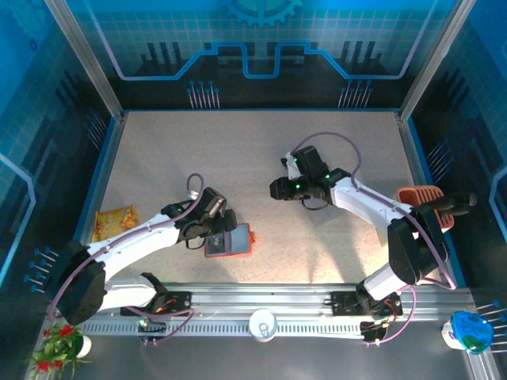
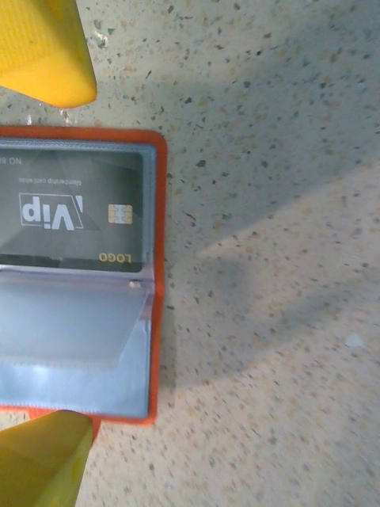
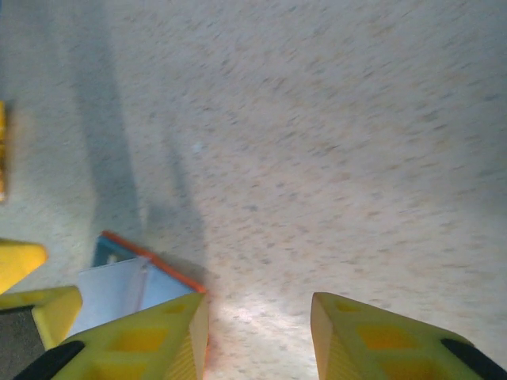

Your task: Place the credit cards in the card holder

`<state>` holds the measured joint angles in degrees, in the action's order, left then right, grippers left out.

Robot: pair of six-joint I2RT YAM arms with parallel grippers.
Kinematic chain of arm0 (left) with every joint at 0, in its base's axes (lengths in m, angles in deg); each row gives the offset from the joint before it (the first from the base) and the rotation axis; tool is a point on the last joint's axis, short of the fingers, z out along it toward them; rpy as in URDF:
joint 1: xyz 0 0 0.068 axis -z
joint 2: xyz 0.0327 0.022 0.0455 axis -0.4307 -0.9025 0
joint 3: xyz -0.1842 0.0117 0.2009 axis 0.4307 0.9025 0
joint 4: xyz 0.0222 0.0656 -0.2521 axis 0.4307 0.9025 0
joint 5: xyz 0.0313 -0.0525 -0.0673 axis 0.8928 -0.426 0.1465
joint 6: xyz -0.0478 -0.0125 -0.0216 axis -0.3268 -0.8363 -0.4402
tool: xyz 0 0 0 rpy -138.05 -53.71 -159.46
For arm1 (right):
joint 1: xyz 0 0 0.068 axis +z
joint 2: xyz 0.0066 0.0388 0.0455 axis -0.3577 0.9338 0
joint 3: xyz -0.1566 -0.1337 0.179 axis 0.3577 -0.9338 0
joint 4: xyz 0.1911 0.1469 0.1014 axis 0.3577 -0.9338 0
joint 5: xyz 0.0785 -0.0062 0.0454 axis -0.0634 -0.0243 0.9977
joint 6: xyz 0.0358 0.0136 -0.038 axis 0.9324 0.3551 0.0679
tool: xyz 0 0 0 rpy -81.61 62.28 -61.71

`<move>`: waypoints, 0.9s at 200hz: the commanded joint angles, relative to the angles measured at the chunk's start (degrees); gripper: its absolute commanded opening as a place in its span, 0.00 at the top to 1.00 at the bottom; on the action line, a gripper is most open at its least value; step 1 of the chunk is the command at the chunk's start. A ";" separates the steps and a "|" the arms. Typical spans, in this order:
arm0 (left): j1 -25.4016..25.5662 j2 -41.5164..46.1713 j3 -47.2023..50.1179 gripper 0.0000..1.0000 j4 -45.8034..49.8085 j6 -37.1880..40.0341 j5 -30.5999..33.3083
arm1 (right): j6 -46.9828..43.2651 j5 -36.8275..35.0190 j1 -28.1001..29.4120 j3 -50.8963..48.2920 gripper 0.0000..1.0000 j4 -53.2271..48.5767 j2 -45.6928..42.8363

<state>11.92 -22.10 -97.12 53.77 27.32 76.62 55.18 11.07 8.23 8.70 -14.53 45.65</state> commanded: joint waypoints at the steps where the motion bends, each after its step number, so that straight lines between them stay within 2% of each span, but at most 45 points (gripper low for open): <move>1: 0.61 -2.09 -1.67 0.01 2.66 1.55 1.15 | -7.42 -7.60 -2.48 6.57 0.60 -9.62 1.60; 37: 0.54 -2.06 0.20 0.01 5.87 -0.18 4.71 | -12.24 -13.42 -4.87 13.46 0.60 -15.28 5.51; 93: 0.00 1.88 4.83 0.01 8.26 -3.15 7.99 | -15.83 -17.35 -6.93 20.49 0.61 -19.68 9.85; 180: -1.78 2.71 9.70 0.01 6.36 -4.91 7.51 | -20.95 -23.28 -8.00 27.38 0.63 -24.50 17.33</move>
<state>10.67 -19.50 -88.26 59.96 23.62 83.37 36.82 -9.15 1.35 33.07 -35.58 61.21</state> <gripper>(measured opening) 0.992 0.378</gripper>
